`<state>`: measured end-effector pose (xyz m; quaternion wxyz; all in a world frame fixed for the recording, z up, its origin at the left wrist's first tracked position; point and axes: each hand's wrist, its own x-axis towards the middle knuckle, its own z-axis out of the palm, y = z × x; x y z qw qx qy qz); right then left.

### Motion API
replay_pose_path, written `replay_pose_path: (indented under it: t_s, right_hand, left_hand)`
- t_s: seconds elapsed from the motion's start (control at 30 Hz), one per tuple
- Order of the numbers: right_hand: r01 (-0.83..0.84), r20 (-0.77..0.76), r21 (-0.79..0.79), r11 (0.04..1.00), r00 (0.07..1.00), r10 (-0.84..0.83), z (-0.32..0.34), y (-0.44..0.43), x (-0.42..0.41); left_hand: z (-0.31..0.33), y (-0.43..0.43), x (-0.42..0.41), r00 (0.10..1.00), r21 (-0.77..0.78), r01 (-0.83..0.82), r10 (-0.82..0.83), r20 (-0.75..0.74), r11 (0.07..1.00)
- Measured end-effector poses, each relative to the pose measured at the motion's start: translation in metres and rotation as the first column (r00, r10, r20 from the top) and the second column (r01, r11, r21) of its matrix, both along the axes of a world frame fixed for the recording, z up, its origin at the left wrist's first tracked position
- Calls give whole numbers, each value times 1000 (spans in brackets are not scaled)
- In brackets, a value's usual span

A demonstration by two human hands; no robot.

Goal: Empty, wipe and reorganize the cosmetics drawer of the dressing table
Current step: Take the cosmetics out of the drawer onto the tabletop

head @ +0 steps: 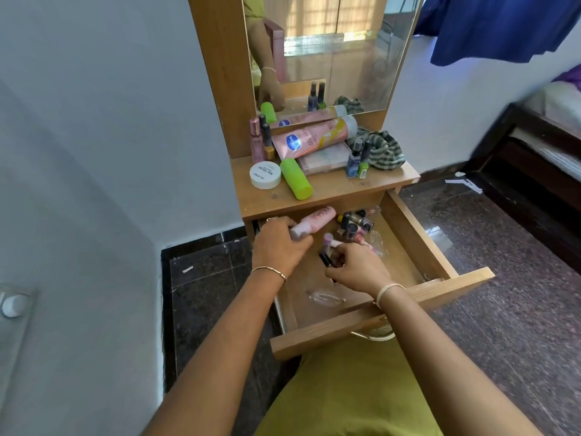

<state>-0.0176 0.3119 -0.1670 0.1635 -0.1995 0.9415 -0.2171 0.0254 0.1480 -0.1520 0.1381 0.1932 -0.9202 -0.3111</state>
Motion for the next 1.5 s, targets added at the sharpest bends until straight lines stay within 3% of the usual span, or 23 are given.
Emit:
replay_pose_path:
  t_s: [0.17,0.33,0.5,0.63,0.87,1.17,1.5]
  right_hand:
    - [121,-23,-238,964,991,-130,23,-3,1]
    - [102,-60,-499,861,987,-152,54,-19,-6]
    - [34,-105,-566,824,988,-113,77,-49,-22]
    - [-12,-170,-524,852,981,-90,86,-72,-35]
    - [-67,-247,-488,871,967,-64,87,-96,-52]
    - [-146,-343,-346,927,939,20,85,-106,-64]
    - [-133,-541,-109,985,839,53,77,-112,-67]
  left_hand:
    - [27,-17,17,986,226,-82,112,-125,971]
    - [62,-49,24,940,425,-144,258,-224,894]
    - [96,-85,6,898,464,-148,315,-307,874]
    - [113,-107,-21,885,382,-163,306,-351,910]
    - [107,-125,-65,934,227,-142,207,-292,963]
    - [97,-133,-88,947,220,-123,180,-264,968]
    - [94,-133,-91,952,234,-122,180,-249,965]
